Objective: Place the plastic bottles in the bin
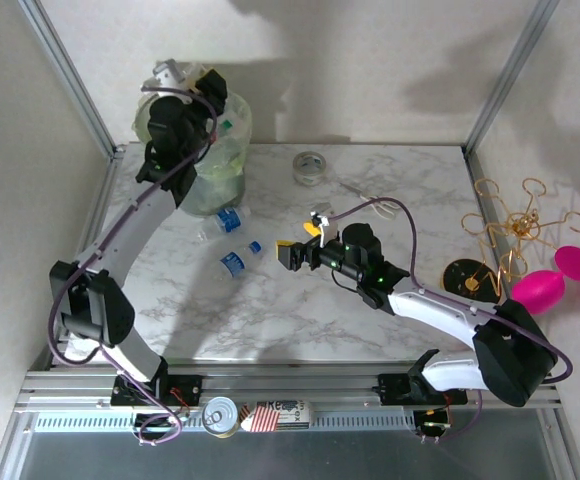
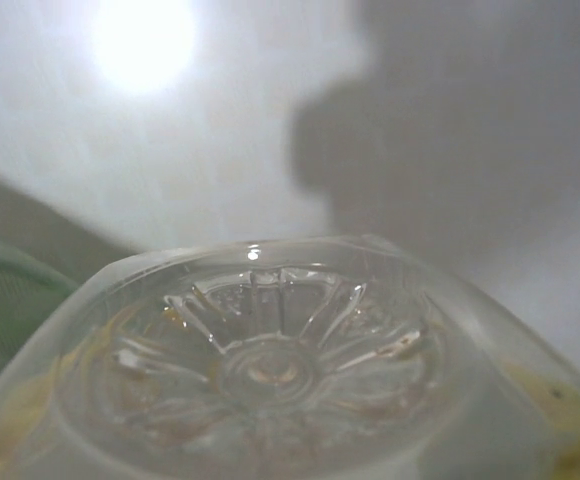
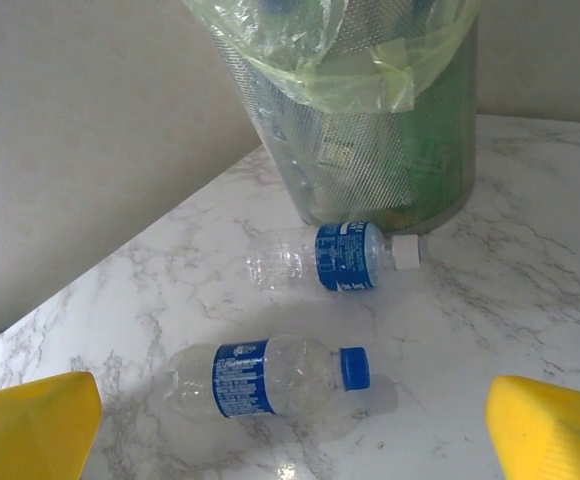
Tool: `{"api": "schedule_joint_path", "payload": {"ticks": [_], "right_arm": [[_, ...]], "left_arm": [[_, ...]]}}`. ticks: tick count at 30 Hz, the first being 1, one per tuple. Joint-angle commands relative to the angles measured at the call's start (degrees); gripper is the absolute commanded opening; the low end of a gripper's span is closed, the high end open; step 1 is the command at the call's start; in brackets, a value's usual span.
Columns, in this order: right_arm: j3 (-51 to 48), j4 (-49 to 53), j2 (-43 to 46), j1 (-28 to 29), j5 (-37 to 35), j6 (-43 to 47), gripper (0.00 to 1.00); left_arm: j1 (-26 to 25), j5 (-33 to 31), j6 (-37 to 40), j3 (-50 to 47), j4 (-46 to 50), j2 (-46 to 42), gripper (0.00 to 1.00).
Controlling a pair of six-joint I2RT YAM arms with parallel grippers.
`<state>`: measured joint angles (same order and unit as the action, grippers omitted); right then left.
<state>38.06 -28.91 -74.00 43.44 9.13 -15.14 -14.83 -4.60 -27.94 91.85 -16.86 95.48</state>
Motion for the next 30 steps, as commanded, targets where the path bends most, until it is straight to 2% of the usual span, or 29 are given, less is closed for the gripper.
{"api": "schedule_joint_path", "payload": {"ticks": [1, 11, 15, 18, 19, 21, 26, 30], "right_arm": [[-0.86, -0.73, -0.88, -0.01, -1.76, -1.38, 0.99], [-0.85, -1.24, -3.24, -0.01, 0.19, -3.74, 0.99], [-2.08, -1.07, -2.39, 0.03, 0.01, -4.57, 0.99], [-2.87, -0.82, -1.51, 0.06, -0.58, -4.73, 0.99], [-2.97, -0.76, -1.17, -0.02, -0.79, -4.73, 0.99], [-3.23, -0.54, -0.72, 0.05, -1.42, -4.56, 0.99], [-3.09, -0.37, -0.78, 0.00, -2.24, -4.03, 0.99], [-2.62, -1.02, -2.32, 0.04, -1.68, -4.22, 0.99]], "left_arm": [[2.78, -1.23, 0.50, 4.67, 4.01, 3.77, 0.49], [5.38, -2.62, -3.14, 12.85, 6.93, 14.66, 0.50], [6.27, -1.26, -5.45, 16.34, 8.91, 18.28, 0.53], [7.03, 0.07, -7.38, 16.87, 9.80, 19.48, 0.63], [7.22, 0.67, -7.89, 16.87, 10.04, 19.61, 0.71], [7.52, 2.11, -8.53, 16.75, 10.53, 19.24, 0.98], [7.27, 4.08, -6.47, 13.80, 10.91, 14.56, 1.00], [7.27, 2.68, -4.49, 4.61, 7.31, 5.34, 1.00]]}}
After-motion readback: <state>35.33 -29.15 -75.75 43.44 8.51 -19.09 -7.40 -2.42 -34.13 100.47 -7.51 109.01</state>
